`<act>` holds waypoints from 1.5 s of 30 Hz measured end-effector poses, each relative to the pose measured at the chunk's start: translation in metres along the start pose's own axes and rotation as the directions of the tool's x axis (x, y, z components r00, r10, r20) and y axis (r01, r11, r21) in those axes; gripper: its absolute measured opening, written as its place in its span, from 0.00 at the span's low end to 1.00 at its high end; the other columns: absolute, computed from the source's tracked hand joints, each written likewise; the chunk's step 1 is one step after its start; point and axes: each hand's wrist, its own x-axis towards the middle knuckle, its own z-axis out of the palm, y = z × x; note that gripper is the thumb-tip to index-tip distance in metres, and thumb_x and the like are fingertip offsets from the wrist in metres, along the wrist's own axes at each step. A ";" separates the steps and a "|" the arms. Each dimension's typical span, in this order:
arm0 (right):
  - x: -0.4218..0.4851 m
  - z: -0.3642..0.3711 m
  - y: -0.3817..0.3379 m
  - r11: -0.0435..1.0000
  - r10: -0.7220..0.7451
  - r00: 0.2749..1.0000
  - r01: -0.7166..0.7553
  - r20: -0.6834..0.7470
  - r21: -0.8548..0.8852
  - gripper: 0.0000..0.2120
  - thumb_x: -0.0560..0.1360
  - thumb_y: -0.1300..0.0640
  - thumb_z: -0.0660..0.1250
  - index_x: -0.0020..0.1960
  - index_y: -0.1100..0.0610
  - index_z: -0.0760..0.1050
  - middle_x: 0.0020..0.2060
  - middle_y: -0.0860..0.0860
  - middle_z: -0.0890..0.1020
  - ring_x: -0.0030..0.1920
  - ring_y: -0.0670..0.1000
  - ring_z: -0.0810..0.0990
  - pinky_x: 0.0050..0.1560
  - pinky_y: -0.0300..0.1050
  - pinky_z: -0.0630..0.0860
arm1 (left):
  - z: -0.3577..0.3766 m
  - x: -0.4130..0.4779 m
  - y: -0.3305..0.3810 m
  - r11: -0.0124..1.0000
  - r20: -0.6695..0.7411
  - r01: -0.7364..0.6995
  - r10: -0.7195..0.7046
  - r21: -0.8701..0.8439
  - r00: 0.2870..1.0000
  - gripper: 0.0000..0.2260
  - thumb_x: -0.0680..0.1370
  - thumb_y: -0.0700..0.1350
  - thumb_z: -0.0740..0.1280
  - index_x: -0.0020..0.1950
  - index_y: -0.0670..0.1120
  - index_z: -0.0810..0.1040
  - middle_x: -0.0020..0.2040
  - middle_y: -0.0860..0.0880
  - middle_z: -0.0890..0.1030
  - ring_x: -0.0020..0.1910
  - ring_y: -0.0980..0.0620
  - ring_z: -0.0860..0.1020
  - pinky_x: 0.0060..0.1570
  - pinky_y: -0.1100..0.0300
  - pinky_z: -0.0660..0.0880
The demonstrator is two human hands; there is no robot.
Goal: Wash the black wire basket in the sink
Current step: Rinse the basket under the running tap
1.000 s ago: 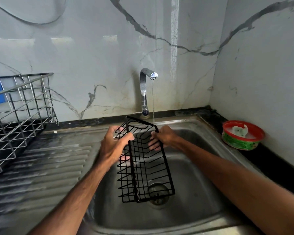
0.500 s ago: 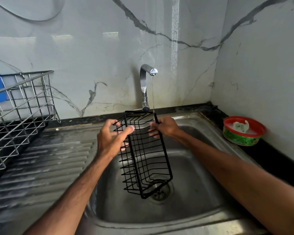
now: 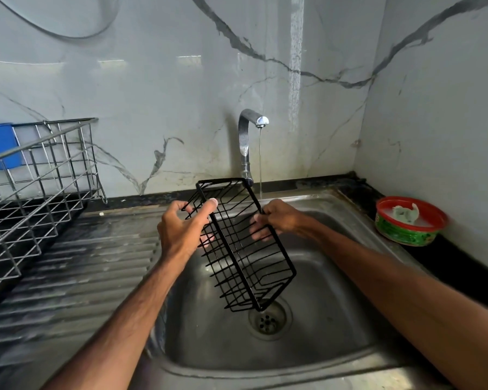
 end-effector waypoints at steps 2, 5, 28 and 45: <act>0.004 0.004 -0.001 0.998 -0.058 0.995 0.060 -0.083 0.014 0.13 0.85 0.58 0.59 0.58 0.67 0.78 0.46 0.62 0.86 0.45 0.61 0.87 0.47 0.57 0.85 | -0.001 0.001 0.001 0.999 -0.010 0.019 -0.020 -0.041 1.000 0.22 0.72 0.64 0.77 0.45 0.46 0.75 0.42 0.47 0.83 0.38 0.50 0.81 0.33 0.40 0.84; 0.005 0.006 0.000 0.993 -0.115 0.989 0.114 -0.089 -0.019 0.15 0.86 0.57 0.58 0.54 0.67 0.78 0.39 0.61 0.86 0.37 0.59 0.87 0.39 0.52 0.84 | -0.005 0.000 0.000 0.989 0.009 0.077 -0.076 -0.126 0.997 0.27 0.74 0.72 0.68 0.47 0.47 0.77 0.39 0.51 0.76 0.39 0.48 0.81 0.31 0.44 0.84; -0.005 -0.018 0.014 0.983 0.021 0.994 -0.001 0.110 -0.186 0.17 0.83 0.53 0.64 0.56 0.67 0.81 0.37 0.57 0.83 0.32 0.51 0.81 0.38 0.48 0.82 | -0.019 -0.002 0.016 0.756 0.696 0.572 -0.596 0.318 0.401 0.33 0.74 0.63 0.65 0.64 0.36 0.78 0.58 0.32 0.84 0.56 0.26 0.82 0.33 0.61 0.81; 0.041 0.000 -0.019 0.936 -0.066 0.990 0.106 0.128 -0.335 0.10 0.80 0.61 0.68 0.53 0.69 0.81 0.46 0.61 0.87 0.42 0.55 0.87 0.41 0.45 0.85 | -0.008 0.005 -0.005 0.739 0.737 0.616 -0.572 0.273 0.360 0.29 0.72 0.68 0.64 0.41 0.42 0.87 0.58 0.31 0.83 0.37 0.35 0.84 0.17 0.67 0.65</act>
